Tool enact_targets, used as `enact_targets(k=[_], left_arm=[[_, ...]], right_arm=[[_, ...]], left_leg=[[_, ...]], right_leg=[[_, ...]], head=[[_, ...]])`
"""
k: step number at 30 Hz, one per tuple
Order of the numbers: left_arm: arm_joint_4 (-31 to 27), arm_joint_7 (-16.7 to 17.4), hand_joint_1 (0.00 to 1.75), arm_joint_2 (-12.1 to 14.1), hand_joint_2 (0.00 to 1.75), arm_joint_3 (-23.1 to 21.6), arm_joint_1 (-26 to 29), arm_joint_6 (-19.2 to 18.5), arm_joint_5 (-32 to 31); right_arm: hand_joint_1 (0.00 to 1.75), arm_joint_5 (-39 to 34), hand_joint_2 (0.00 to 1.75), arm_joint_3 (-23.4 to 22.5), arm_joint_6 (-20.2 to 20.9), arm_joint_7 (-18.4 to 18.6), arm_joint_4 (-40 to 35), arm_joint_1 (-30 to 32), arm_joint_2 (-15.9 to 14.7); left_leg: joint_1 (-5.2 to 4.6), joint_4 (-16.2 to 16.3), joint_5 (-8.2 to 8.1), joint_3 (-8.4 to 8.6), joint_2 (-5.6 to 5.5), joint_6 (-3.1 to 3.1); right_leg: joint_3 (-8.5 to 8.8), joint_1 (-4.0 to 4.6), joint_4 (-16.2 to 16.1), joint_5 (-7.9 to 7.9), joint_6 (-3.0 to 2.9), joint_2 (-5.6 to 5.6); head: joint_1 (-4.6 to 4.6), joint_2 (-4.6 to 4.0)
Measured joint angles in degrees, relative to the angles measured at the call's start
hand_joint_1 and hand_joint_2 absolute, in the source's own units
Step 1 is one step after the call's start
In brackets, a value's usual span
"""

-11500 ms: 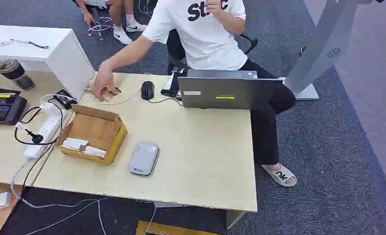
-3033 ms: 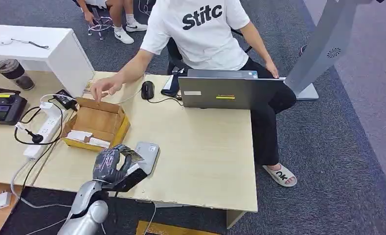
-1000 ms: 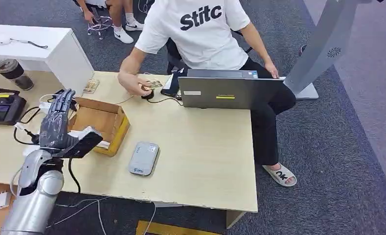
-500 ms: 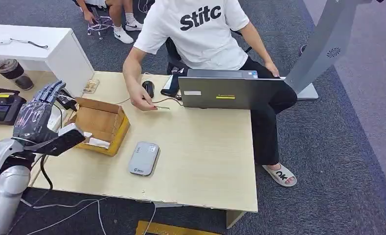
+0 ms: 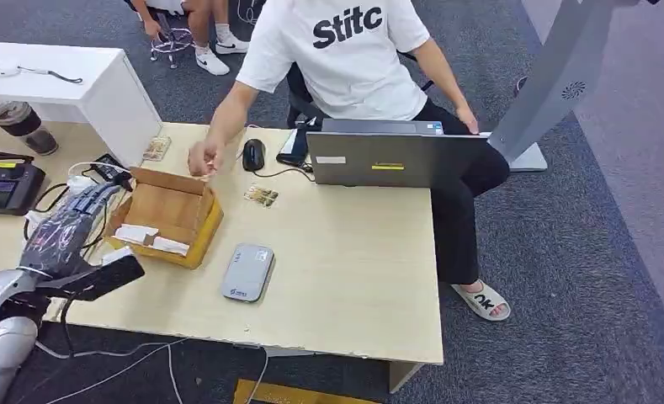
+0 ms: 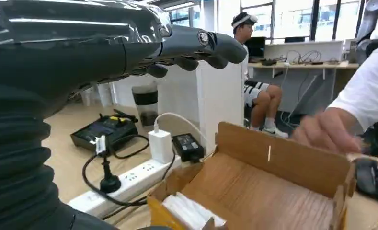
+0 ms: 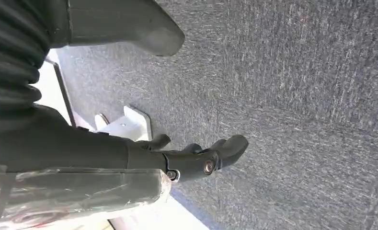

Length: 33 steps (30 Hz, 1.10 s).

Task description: Pass the card to the sensor for recognition and then transmit it.

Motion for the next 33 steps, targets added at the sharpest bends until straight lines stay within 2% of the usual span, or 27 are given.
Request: enact_targets(k=[6,10,14,21,33], left_arm=[[0.11,1.24,0.00,-0.31,1.75,-0.28,3.31,1.31,-3.05],[2.28,2.38,0.00,-1.14,1.75,-1.18,3.21,3.72,-9.55],[5.57,2.73,0.00,-2.19,1.75,-2.58,2.31,5.26,-12.32],[9.97,2.16,0.00,-3.92,1.75,-3.63,0.90,8.35,-14.36],[14.10,1.07,0.00,-6.62,1.75,-3.80,-1.54,10.44,-15.39]], right_arm=[[0.00,0.61,1.75,-0.37,0.39,0.20,0.00,0.01,0.22],[0.00,1.82,1.75,-0.42,0.46,0.42,-0.02,-0.01,0.35],[0.00,2.38,1.75,-0.41,0.57,0.50,-0.02,-0.05,0.42],[0.00,3.78,1.75,-0.41,0.65,0.70,-0.02,-0.06,0.42],[0.00,5.09,1.75,-0.41,0.65,0.70,-0.02,-0.05,0.42]], left_leg=[[0.00,0.00,-0.02,-0.01,0.00,0.02],[-0.01,0.00,-0.01,0.00,0.00,0.02],[-0.01,0.00,-0.01,0.01,0.00,0.02],[-0.01,0.01,-0.01,-0.01,-0.01,0.02],[0.00,0.01,-0.01,0.00,0.00,0.02]], right_leg=[[-0.01,0.00,-0.01,0.00,0.00,-0.03],[-0.01,0.00,-0.01,0.00,0.00,-0.03],[0.00,0.00,-0.01,0.01,0.00,-0.03],[-0.01,0.00,-0.01,0.01,0.00,-0.03],[-0.01,0.00,-0.01,0.01,0.00,-0.02]], head=[[0.00,0.00],[-0.02,0.00],[0.00,0.00],[0.00,0.00],[0.00,0.00]])
